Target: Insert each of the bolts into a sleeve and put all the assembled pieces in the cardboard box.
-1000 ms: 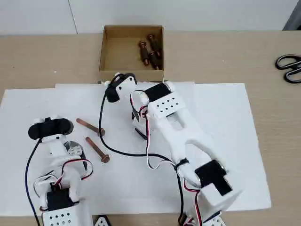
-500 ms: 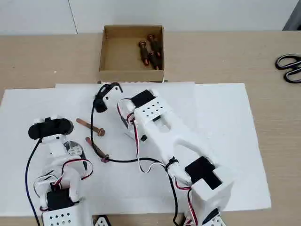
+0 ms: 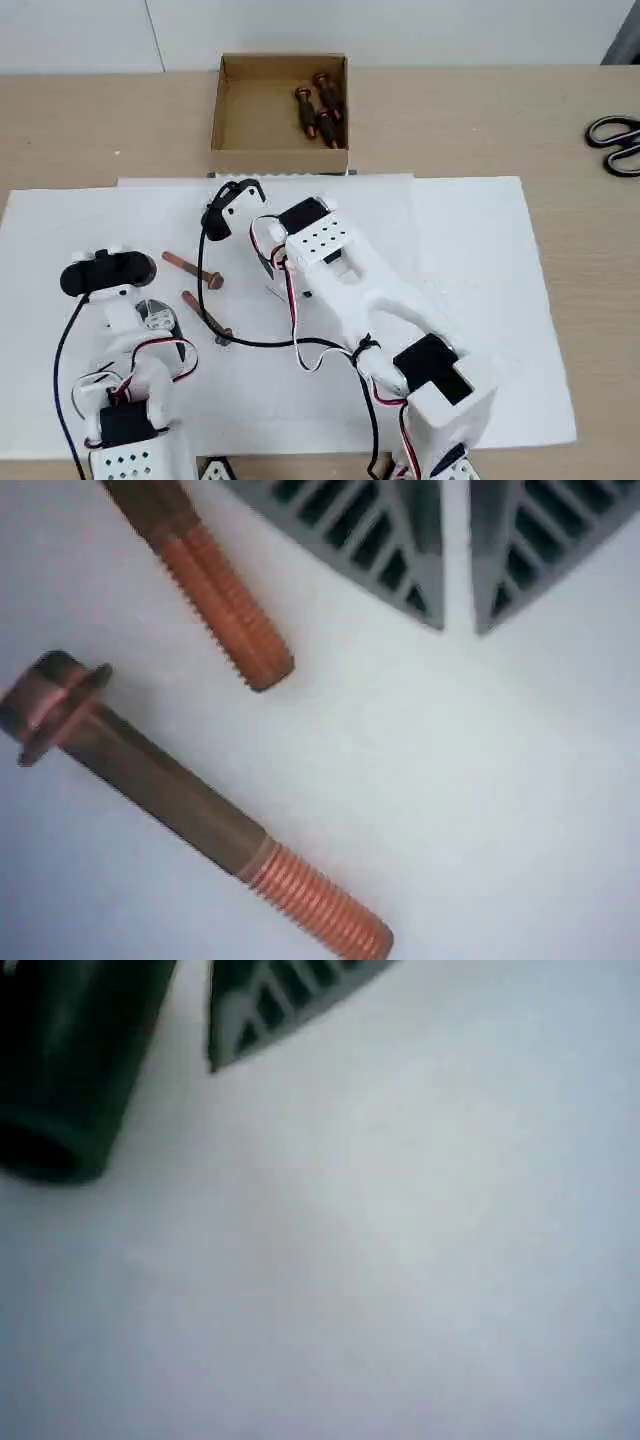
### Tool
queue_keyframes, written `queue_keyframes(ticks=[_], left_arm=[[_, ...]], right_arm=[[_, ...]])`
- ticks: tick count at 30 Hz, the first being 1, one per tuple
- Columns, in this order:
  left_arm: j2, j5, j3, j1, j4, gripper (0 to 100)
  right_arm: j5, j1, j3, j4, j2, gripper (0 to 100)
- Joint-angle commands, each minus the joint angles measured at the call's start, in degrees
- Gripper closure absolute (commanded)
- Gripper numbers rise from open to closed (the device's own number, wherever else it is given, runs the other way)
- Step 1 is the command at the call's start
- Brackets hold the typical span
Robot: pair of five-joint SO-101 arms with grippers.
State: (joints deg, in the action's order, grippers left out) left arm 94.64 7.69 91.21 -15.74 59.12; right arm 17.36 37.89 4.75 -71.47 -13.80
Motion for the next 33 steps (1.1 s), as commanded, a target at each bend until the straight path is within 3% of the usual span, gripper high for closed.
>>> queue_keyframes(ticks=[1,15,20,33], left_arm=[[0.5,-0.4,-0.3,-0.3,-1.1,99],[0.5,-0.4,-0.3,-0.3,-1.1,99],[0.5,-0.4,-0.3,-0.3,-1.1,99],[0.5,-0.4,-0.3,0.0,-1.3,99]], right_arm=[[-0.5,0.1,0.9,0.4,0.0,86.5],[-2.0,-3.7,0.8,1.6,-7.0,87.1],[-2.2,-3.6,-0.3,0.4,-6.4,99.1],[-3.6,-6.1,-20.3,-21.9,7.4,99.5]])
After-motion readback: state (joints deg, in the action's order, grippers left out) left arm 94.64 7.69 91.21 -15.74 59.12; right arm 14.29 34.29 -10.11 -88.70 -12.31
